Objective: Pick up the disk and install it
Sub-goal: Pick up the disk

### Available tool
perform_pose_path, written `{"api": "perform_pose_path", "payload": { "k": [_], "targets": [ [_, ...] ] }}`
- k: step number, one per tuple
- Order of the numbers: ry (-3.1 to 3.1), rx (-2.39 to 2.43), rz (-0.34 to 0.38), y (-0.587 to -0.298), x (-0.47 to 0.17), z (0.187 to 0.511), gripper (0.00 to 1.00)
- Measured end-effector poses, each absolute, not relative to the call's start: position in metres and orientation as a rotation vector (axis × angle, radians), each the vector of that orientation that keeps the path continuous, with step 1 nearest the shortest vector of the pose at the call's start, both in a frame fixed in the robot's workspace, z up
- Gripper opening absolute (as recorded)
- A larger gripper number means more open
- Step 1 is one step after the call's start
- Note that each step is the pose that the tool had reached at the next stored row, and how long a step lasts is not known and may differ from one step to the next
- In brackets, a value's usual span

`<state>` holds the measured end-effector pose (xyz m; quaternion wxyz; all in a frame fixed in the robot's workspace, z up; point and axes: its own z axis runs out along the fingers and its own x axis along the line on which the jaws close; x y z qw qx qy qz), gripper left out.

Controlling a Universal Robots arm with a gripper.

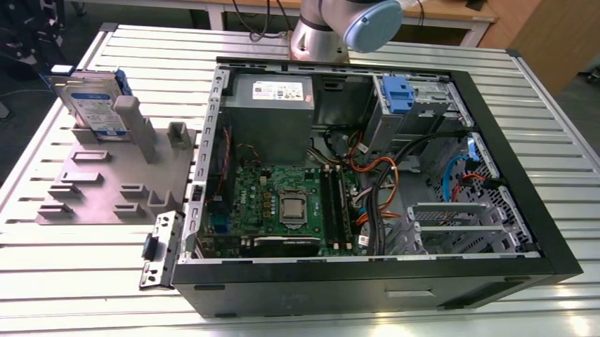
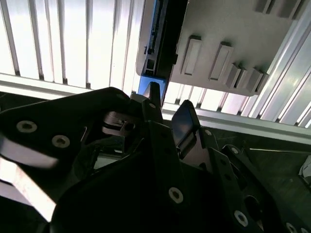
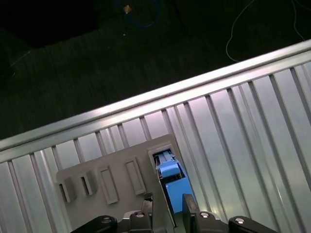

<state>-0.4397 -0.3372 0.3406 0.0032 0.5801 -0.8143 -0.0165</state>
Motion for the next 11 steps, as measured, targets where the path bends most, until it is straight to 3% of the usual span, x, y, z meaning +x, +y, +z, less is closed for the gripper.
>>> {"api": "perform_pose_path", "payload": {
  "k": [11],
  "targets": [
    [-2.568, 1.831, -0.029, -0.337, -0.4425, 0.3384, 0.37]
  ]
}}
